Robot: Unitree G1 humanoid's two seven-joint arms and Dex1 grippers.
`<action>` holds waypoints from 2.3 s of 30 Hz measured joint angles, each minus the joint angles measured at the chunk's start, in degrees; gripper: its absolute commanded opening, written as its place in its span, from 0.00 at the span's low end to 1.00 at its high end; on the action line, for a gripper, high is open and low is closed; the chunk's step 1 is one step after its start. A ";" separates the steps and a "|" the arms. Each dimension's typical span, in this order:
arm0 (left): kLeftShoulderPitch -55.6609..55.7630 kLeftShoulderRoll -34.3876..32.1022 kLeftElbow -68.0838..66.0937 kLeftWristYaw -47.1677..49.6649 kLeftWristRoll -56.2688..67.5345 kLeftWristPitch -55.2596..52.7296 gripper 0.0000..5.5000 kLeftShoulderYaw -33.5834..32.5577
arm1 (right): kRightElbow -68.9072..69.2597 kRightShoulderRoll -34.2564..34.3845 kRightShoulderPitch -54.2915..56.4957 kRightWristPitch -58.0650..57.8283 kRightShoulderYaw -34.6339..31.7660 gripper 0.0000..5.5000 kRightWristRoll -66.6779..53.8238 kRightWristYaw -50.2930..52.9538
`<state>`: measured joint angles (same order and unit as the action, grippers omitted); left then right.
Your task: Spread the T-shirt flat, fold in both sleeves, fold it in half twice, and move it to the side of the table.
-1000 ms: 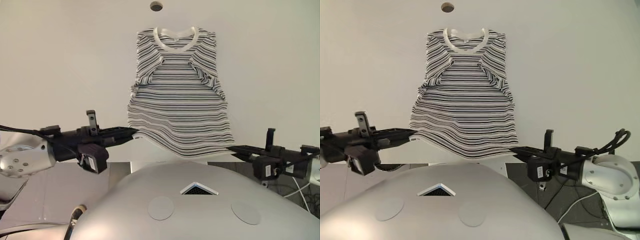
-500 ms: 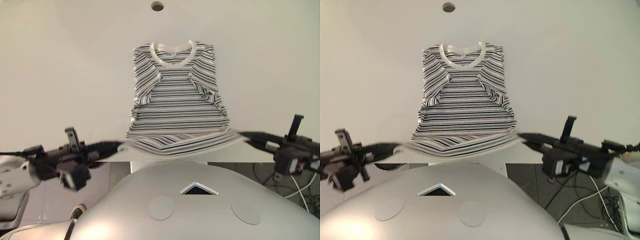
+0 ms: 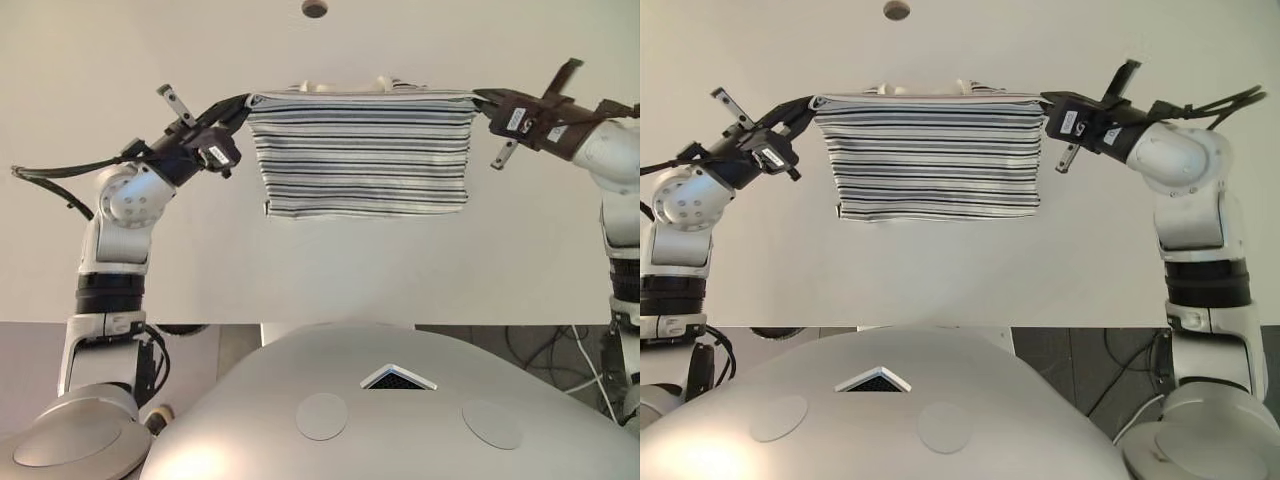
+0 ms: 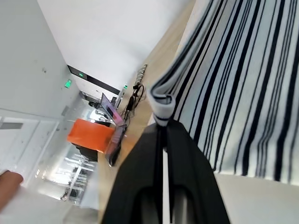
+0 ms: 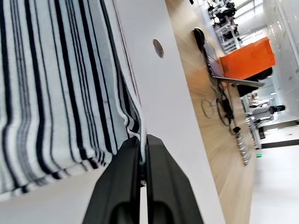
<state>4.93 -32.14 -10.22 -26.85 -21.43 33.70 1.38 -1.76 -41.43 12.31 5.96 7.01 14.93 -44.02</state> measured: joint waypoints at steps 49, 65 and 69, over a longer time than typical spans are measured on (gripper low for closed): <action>4.59 7.17 1.41 36.05 -5.96 4.76 0.53 5.99 | -37.08 -5.59 29.01 19.91 25.84 0.23 14.85 -24.04; 3.66 5.30 4.08 27.42 -6.34 0.44 0.53 6.65 | 8.86 4.23 7.29 -20.53 24.35 0.23 -7.08 -34.47; 0.57 0.03 3.97 23.32 -6.98 4.65 0.53 8.12 | 11.62 -0.96 3.33 -19.63 22.05 0.23 -7.85 -33.58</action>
<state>5.50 -32.11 -6.25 -3.53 -28.41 38.36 9.50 9.86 -42.38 15.64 -13.66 29.05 7.08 -77.60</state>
